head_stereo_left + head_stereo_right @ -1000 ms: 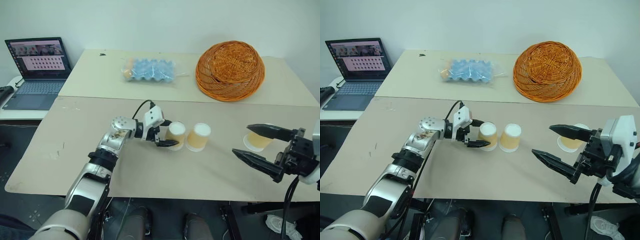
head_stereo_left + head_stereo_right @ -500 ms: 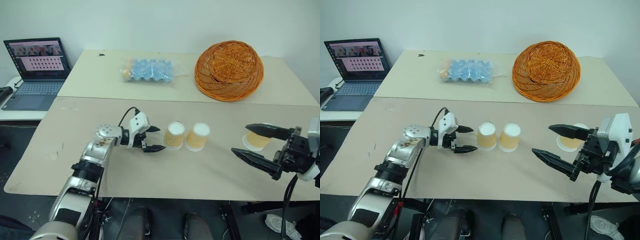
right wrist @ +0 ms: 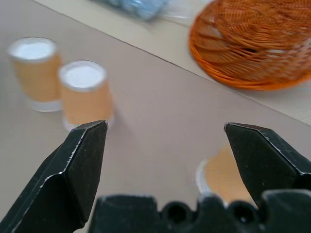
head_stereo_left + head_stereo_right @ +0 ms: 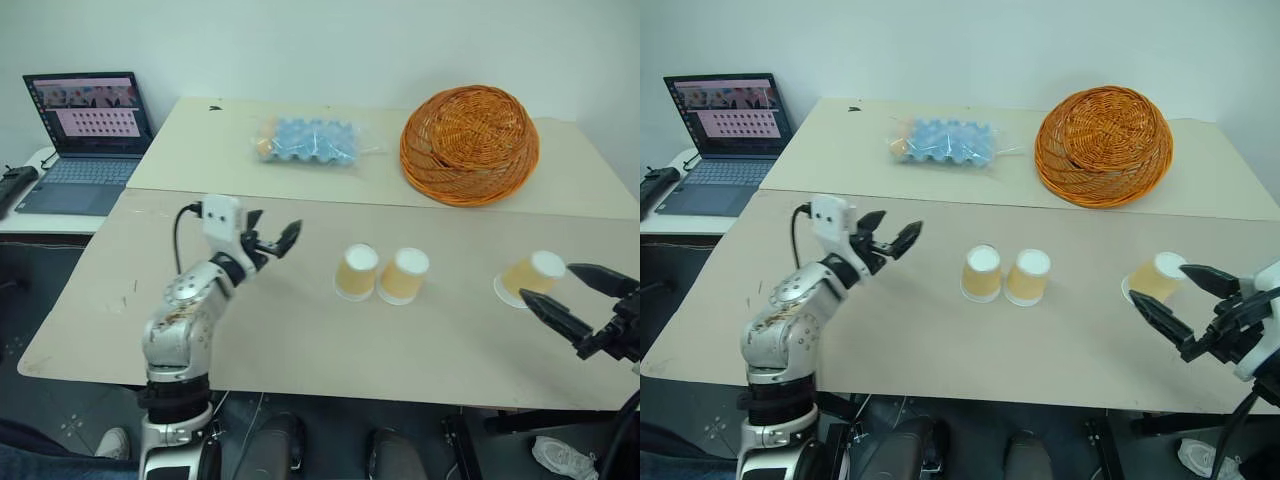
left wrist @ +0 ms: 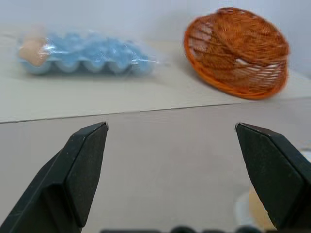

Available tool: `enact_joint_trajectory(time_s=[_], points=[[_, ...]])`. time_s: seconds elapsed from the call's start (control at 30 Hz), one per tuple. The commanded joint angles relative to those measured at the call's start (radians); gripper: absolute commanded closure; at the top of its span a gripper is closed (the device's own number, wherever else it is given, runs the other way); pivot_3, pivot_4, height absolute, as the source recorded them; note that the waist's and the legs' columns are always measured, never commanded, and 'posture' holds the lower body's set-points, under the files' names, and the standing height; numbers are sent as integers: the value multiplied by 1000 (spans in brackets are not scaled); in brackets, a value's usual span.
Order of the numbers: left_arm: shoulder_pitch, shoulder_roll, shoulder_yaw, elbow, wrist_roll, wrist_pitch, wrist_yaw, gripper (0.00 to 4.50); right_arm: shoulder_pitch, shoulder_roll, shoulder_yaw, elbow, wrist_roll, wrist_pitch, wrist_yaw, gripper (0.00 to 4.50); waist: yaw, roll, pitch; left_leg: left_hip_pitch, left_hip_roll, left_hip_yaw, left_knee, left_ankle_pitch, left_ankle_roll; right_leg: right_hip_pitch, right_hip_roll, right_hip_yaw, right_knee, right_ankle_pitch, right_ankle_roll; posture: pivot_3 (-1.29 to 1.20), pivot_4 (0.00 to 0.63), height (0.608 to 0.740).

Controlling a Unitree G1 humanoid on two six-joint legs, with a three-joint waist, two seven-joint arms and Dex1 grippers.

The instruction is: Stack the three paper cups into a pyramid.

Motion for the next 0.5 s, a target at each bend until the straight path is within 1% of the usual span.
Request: enact_joint_trajectory(time_s=[0.03, 0.07, 0.13, 0.17, 0.27, 0.33, 0.4, 0.5], points=[[-34, 42, -13, -99, -87, 68, -29, 30, -55, 67, -19, 48, -99, 16, -202, 0, -8, 1, 0, 0, 0, 0, 0, 1, 0, 0, 1, 0, 1, 0, 0, 0, 150, 726], [-37, 55, -15, -105, -104, 81, -37, 30, -72, 84, -8, 49, -101, 20, -227, 0, -12, 1, -1, 1, 0, 0, 0, 1, -1, 0, 2, 0, 1, 0, -1, 0, 150, 726], [-50, 108, -26, -119, -144, 110, -79, 30, -65, 107, 73, 32, -172, 10, -270, 0, -17, 4, -2, 2, 1, 1, -1, 2, -1, -1, 3, 1, 3, -1, -3, 0, 150, 726], [-52, 148, -43, -135, -168, 122, -119, 30, -88, 136, 97, 39, -183, 16, -309, 0, -19, 4, -3, 2, 1, 1, -1, 3, 0, -1, 3, 1, 5, -2, -4, 0, 150, 726], [-60, 225, -72, -158, -225, 144, -185, 30, -151, 186, 145, 65, -201, 21, -380, 0, -25, 5, -3, 4, 1, 1, -1, 4, -1, -3, 4, 1, 11, -4, -7, 0, 150, 726], [-79, 306, -68, -132, -276, 154, -277, 30, -197, 233, 251, 89, -241, -6, -406, 0, -29, 6, -3, 4, 1, 1, -1, 4, -1, -3, 4, 2, 12, -5, -7, 0, 150, 726], [-85, 392, -93, -100, -272, 96, -374, 30, -247, 275, 313, 120, -257, -35, -419, 0, -37, 6, -3, 5, 1, 1, -1, 5, -2, -3, 5, 2, 13, -5, -7, 0, 150, 726], [-139, 437, -106, -20, -278, 70, -423, 30, -314, 308, 375, 199, -293, -67, -423, 0, -39, 6, -3, 7, 1, 2, -3, 5, -2, -3, 5, 2, 14, -7, -9, 0, 150, 726]])
